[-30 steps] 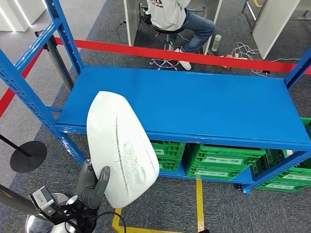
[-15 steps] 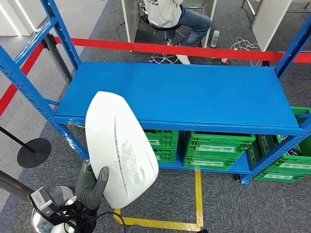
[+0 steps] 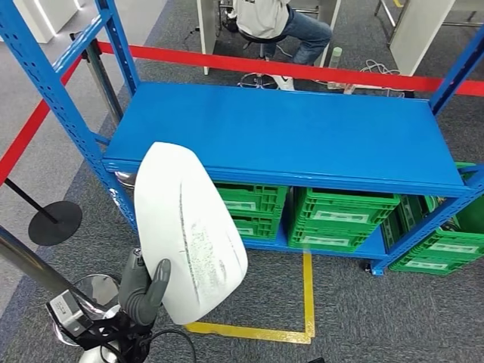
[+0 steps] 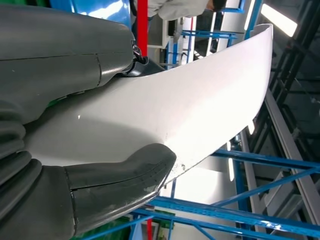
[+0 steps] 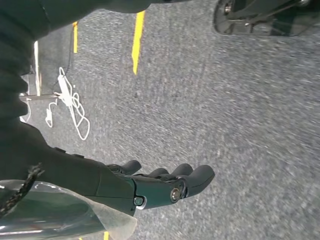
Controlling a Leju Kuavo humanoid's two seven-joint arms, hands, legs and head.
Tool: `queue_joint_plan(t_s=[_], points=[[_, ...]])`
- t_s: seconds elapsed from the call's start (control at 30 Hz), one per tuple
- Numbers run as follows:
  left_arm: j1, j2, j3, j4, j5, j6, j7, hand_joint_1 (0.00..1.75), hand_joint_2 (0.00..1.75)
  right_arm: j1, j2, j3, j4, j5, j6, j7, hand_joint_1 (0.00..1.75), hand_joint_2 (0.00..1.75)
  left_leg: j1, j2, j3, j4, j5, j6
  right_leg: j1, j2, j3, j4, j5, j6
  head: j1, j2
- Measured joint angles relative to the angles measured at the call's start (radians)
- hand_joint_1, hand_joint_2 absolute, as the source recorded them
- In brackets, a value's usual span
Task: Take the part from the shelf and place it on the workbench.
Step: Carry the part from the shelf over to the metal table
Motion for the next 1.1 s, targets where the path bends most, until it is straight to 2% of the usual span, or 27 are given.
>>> queue_joint_plan(t_s=[0.03,0.07,0.1,0.13,0.17,0.2,0.27,0.3,0.33,0.37,0.43,0.47,0.5,0.53,0.57,0.63,0.67,0.7,0.77,0.8,0.83,0.87,0.93,0.97,1.0,1.03,1.1], points=[[0.0,0.0,0.0,0.0,0.001,0.001,0.0,1.75,1.75,0.0,-0.001,0.0,0.0,0.001,0.002,0.0,0.0,1.75,0.0,0.0,-0.012,0.003,0.007,-0.002,0.0,0.0,0.032,-0.032,0.031,0.0,0.0,0.0],[0.0,-0.001,0.0,0.0,0.003,0.002,0.001,1.75,1.75,-0.001,-0.001,0.0,0.0,0.002,0.005,-0.001,0.0,1.75,0.0,0.0,-0.023,0.007,0.014,-0.005,0.0,0.0,0.079,-0.093,0.06,-0.002,0.0,0.0],[0.0,-0.001,0.001,0.0,0.006,0.003,0.001,1.75,1.75,-0.003,-0.002,0.0,0.0,0.004,0.006,-0.001,0.0,1.75,-0.002,-0.001,-0.032,0.012,0.019,-0.009,0.0,0.0,0.131,-0.167,0.074,-0.004,0.001,0.0],[0.0,-0.003,0.001,0.0,0.012,0.002,0.002,1.75,1.75,-0.004,-0.002,0.001,0.0,0.006,0.007,-0.002,0.0,1.75,-0.003,-0.001,-0.039,0.017,0.024,-0.014,0.0,0.001,0.176,-0.234,0.076,-0.007,0.0,0.0],[0.0,-0.005,0.001,0.0,0.023,-0.002,0.002,1.75,1.75,-0.005,-0.002,0.001,0.0,0.008,0.008,-0.003,0.0,1.75,-0.005,-0.001,-0.045,0.021,0.03,-0.02,0.001,0.002,0.201,-0.28,0.068,-0.01,0.0,0.0],[0.0,-0.007,0.001,0.0,0.036,-0.007,0.004,1.75,1.75,-0.005,-0.002,0.002,0.0,0.009,0.008,-0.004,0.0,1.75,-0.007,-0.001,-0.05,0.024,0.036,-0.025,0.002,0.004,0.209,-0.301,0.059,-0.013,-0.001,0.0],[0.002,-0.009,0.002,0.0,0.059,-0.016,0.007,1.75,1.75,-0.003,-0.002,0.002,0.0,0.012,0.007,-0.004,0.0,1.75,-0.006,-0.003,-0.057,0.029,0.043,-0.036,0.001,0.002,0.196,-0.307,0.062,-0.026,-0.001,0.0],[0.003,-0.009,0.002,0.0,0.065,-0.018,0.009,1.75,1.75,-0.002,-0.002,0.003,0.0,0.012,0.007,-0.004,0.0,1.75,-0.005,-0.004,-0.061,0.039,0.028,-0.042,-0.001,0.0,0.19,-0.306,0.068,-0.035,-0.002,0.0],[0.005,-0.009,0.003,0.0,0.067,-0.019,0.01,1.75,1.75,-0.001,-0.002,0.003,0.0,0.012,0.006,-0.003,0.0,1.75,-0.003,-0.006,-0.069,0.065,-0.005,-0.047,-0.002,-0.003,0.183,-0.307,0.075,-0.044,-0.004,0.0],[0.007,-0.009,0.004,0.0,0.069,-0.019,0.01,1.75,1.75,-0.001,-0.002,0.003,0.0,0.012,0.004,-0.002,0.0,1.75,-0.002,-0.007,-0.079,0.109,-0.052,-0.053,-0.002,-0.005,0.175,-0.307,0.083,-0.051,-0.006,0.0],[0.009,-0.008,0.005,0.0,0.067,-0.017,0.012,1.75,1.75,-0.001,-0.002,0.003,0.0,0.014,0.002,-0.001,0.0,1.75,0.0,-0.007,-0.101,0.228,-0.14,-0.059,0.0,-0.008,0.159,-0.305,0.101,-0.058,-0.008,0.0],[0.01,-0.008,0.006,0.0,0.063,-0.016,0.013,1.75,1.75,-0.001,-0.002,0.003,0.0,0.015,0.002,-0.002,0.0,1.75,0.001,-0.007,-0.104,0.273,-0.155,-0.06,0.002,-0.009,0.149,-0.303,0.109,-0.058,-0.008,0.0],[0.01,-0.008,0.007,0.0,0.058,-0.014,0.014,1.75,1.75,-0.002,-0.002,0.003,0.0,0.016,0.002,-0.003,0.0,1.75,0.001,-0.007,-0.095,0.291,-0.148,-0.059,0.004,-0.009,0.138,-0.3,0.117,-0.059,-0.008,0.0],[0.01,-0.009,0.008,0.0,0.053,-0.012,0.015,1.75,1.75,-0.003,-0.002,0.004,0.0,0.018,0.003,-0.005,0.0,1.75,0.001,-0.007,-0.071,0.271,-0.124,-0.055,0.006,-0.01,0.125,-0.295,0.124,-0.059,-0.008,0.0],[0.01,-0.009,0.008,0.0,0.05,-0.012,0.016,1.75,1.75,-0.004,-0.002,0.004,0.0,0.02,0.004,-0.006,0.0,1.75,0.0,-0.007,-0.033,0.222,-0.095,-0.049,0.007,-0.009,0.114,-0.291,0.129,-0.058,-0.008,0.0],[0.01,-0.012,0.01,0.0,0.047,-0.012,0.015,1.75,1.75,-0.006,-0.002,0.005,0.0,0.024,0.005,-0.007,0.0,1.75,-0.004,-0.007,0.048,0.092,-0.066,-0.031,0.011,-0.009,0.099,-0.283,0.139,-0.054,-0.007,0.0],[0.009,-0.014,0.01,0.0,0.045,-0.011,0.015,1.75,1.75,-0.007,-0.002,0.005,0.0,0.026,0.006,-0.007,0.0,1.75,-0.006,-0.007,0.072,0.048,-0.064,-0.025,0.012,-0.009,0.093,-0.281,0.145,-0.049,-0.007,0.0],[0.009,-0.015,0.01,0.0,0.045,-0.01,0.015,1.75,1.75,-0.008,-0.002,0.006,0.0,0.028,0.006,-0.007,0.0,1.75,-0.009,-0.007,0.082,0.024,-0.066,-0.021,0.012,-0.009,0.087,-0.28,0.152,-0.044,-0.007,0.0],[0.009,-0.018,0.011,0.0,0.044,-0.006,0.014,1.75,1.75,-0.011,-0.002,0.009,0.0,0.028,0.007,-0.007,0.0,1.75,-0.008,-0.005,0.078,0.005,-0.06,-0.017,0.011,-0.009,0.076,-0.279,0.162,-0.032,-0.007,0.0],[0.009,-0.02,0.012,0.0,0.043,-0.005,0.014,1.75,1.75,-0.011,-0.003,0.01,0.0,0.028,0.007,-0.007,0.0,1.75,-0.005,-0.004,0.073,-0.003,-0.054,-0.013,0.011,-0.007,0.066,-0.271,0.153,-0.026,-0.007,0.0],[0.008,-0.022,0.012,0.0,0.042,-0.003,0.014,1.75,1.75,-0.012,-0.003,0.011,0.0,0.028,0.007,-0.007,0.0,1.75,-0.002,-0.002,0.067,-0.01,-0.046,-0.009,0.012,-0.005,0.052,-0.249,0.128,-0.021,-0.005,0.0],[0.008,-0.024,0.013,0.0,0.041,-0.002,0.013,1.75,1.75,-0.012,-0.004,0.011,0.0,0.028,0.007,-0.006,0.0,1.75,0.001,0.0,0.057,-0.014,-0.036,-0.005,0.011,-0.002,0.035,-0.208,0.088,-0.017,-0.002,0.0],[0.009,-0.027,0.015,0.0,0.038,-0.001,0.013,1.75,1.75,-0.013,-0.006,0.012,0.0,0.029,0.007,-0.006,0.0,1.75,-0.001,0.001,0.033,-0.013,-0.018,-0.001,0.008,0.0,-0.002,-0.086,0.004,-0.008,0.001,0.0],[0.009,-0.027,0.016,0.0,0.036,0.001,0.012,1.75,1.75,-0.013,-0.007,0.012,0.0,0.029,0.007,-0.005,0.0,1.75,-0.002,0.001,0.022,-0.012,-0.009,-0.001,0.007,0.0,-0.013,-0.033,-0.015,-0.005,0.001,0.0],[0.009,-0.027,0.016,0.0,0.034,0.002,0.012,1.75,1.75,-0.014,-0.008,0.012,0.0,0.029,0.007,-0.005,0.0,1.75,-0.003,0.001,0.01,-0.011,0.0,-0.002,0.007,0.0,-0.01,-0.007,-0.011,-0.002,0.001,0.0],[0.009,-0.027,0.016,0.0,0.033,0.004,0.011,1.75,1.75,-0.014,-0.009,0.012,0.0,0.03,0.007,-0.004,0.0,1.75,-0.003,0.002,-0.002,-0.009,0.008,-0.004,0.006,0.0,0.011,-0.018,0.012,0.0,0.001,0.0],[0.009,-0.028,0.016,0.0,0.033,0.008,0.01,1.75,1.75,-0.015,-0.01,0.013,-0.001,0.032,0.007,-0.003,0.0,1.75,-0.003,0.001,-0.022,-0.001,0.022,-0.01,0.003,0.0,0.099,-0.133,0.067,0.0,0.001,0.0]])
